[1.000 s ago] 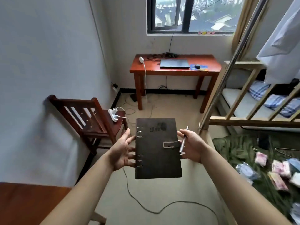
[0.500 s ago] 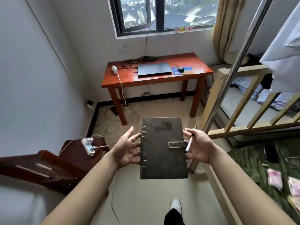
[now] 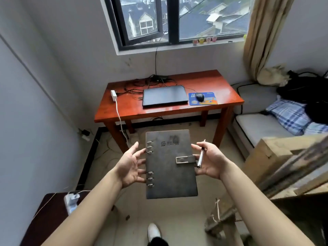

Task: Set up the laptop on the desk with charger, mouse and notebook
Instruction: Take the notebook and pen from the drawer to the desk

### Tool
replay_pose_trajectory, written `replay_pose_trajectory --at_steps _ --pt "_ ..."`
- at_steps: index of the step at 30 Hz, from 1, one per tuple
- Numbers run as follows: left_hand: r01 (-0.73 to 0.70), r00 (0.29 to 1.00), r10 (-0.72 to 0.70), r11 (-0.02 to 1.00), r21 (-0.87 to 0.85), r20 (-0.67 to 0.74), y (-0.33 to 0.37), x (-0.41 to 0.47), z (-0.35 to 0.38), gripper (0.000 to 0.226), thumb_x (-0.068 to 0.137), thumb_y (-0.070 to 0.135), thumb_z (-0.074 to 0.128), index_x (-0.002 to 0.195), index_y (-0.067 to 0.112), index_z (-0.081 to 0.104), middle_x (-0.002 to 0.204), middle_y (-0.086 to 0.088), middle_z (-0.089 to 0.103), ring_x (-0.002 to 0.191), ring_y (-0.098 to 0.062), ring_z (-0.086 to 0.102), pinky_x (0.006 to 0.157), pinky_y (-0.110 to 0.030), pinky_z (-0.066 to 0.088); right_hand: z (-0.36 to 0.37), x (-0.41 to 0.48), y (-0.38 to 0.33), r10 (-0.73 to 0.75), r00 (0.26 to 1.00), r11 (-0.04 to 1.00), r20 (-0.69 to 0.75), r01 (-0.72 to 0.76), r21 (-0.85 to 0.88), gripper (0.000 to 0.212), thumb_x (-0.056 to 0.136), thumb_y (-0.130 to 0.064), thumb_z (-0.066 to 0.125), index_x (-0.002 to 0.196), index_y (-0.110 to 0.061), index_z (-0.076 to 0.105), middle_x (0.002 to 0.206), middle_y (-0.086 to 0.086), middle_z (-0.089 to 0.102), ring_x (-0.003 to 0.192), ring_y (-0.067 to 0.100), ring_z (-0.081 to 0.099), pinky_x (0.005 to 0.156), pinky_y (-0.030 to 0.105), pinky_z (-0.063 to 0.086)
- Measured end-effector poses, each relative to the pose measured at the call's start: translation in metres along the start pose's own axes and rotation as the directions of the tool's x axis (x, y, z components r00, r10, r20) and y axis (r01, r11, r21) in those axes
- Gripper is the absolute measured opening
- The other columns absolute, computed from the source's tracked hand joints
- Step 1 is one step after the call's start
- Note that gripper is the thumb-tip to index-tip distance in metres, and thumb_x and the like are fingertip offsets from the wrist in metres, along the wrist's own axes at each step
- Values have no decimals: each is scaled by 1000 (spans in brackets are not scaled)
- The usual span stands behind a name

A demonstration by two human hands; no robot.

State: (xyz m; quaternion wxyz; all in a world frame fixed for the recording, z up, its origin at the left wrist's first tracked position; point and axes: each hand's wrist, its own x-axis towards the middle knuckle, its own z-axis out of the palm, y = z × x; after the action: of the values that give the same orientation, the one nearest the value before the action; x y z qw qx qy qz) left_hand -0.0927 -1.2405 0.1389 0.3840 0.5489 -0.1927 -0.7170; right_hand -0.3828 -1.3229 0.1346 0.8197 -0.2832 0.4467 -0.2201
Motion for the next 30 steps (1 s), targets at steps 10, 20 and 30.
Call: replay_pose_trajectory --at_steps 10,20,30 --pt "-2 999 -1 998 69 51 168 212 0 64 91 74 31 133 35 59 133 -7 64 115 -41 63 105 -68 35 -23 174 -173 -26 987 1000 -157 27 5 51 96 -37 37 138 -24 61 142 14 59 133 37 54 109 57 41" --pt "-20 987 -13 980 200 162 353 378 60 61 92 73 35 143 41 44 127 -6 68 112 -33 67 98 -60 46 -74 275 -354 -150 960 984 -236 167 55 30 93 -35 38 116 -37 58 124 13 65 121 40 61 102 53 45" --pt "-1 990 -27 980 200 138 443 582 150 53 93 71 35 136 45 52 136 -4 60 115 -36 64 98 -70 42 -213 412 -502 -121 951 988 -283 144 62 44 97 -38 34 126 -29 66 137 11 61 129 39 54 105 55 41"
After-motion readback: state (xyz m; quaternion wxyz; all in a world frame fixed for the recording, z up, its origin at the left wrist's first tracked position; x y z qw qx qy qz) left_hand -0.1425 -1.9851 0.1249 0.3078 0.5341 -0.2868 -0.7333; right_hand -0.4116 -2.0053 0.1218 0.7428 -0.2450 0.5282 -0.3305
